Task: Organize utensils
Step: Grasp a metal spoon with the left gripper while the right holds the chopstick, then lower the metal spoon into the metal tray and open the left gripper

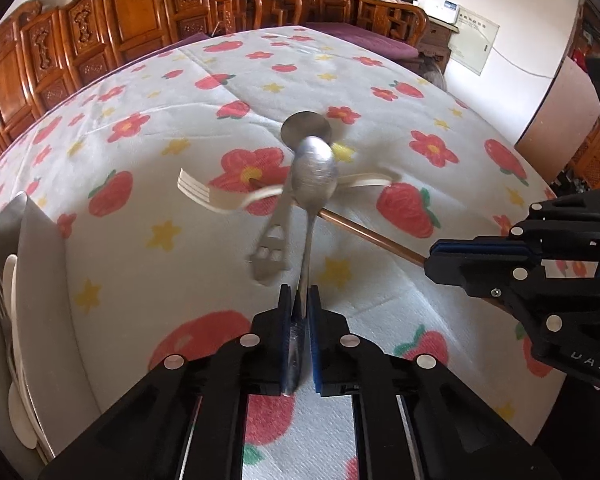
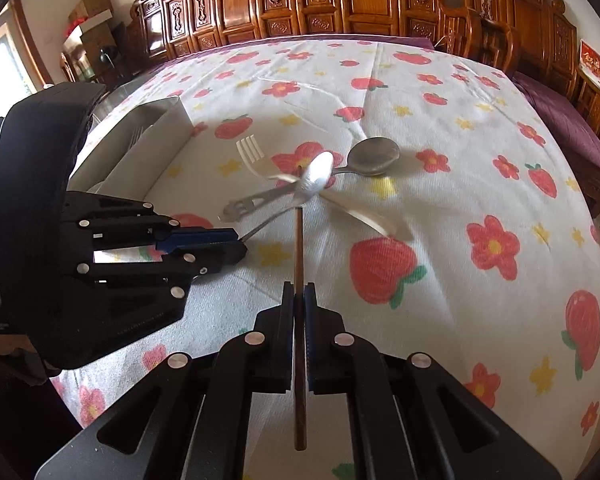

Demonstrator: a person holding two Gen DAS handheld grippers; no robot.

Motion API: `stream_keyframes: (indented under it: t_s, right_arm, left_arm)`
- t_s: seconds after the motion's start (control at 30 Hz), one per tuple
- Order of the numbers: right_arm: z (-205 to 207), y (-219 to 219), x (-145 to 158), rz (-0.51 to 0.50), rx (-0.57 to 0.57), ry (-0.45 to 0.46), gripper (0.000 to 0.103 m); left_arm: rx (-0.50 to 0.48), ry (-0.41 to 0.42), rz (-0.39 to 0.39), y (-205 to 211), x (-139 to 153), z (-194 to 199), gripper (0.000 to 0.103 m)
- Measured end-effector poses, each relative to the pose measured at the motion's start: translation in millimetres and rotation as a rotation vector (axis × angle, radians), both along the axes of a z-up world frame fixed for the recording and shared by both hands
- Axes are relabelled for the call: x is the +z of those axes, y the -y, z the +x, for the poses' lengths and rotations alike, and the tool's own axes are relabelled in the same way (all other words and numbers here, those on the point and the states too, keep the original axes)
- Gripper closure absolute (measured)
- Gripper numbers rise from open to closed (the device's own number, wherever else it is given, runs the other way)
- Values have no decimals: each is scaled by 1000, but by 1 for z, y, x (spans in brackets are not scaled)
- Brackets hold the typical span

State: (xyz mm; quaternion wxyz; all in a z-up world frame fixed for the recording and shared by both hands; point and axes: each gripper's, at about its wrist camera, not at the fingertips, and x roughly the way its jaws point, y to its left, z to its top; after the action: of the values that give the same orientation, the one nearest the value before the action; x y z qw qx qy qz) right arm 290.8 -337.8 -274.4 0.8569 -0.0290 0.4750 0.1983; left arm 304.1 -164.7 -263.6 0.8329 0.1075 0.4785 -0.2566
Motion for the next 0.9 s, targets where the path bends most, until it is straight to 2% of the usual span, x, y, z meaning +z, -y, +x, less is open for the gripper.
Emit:
stream_keyframes:
  t_s: [0.17,0.53,0.9]
  right_arm:
    - [-1,1,-2,0,-5,-5,97]
    - [-8,1,-19,-44,-8,-54,97]
    - [-36,2,11,-44,-2,-20,97]
  left_arm:
    - [-29,10,28,2,1,-8,97]
    - [-4,52,3,-10,25,-29,98]
    - [64,129,-13,-40,76,-39,98]
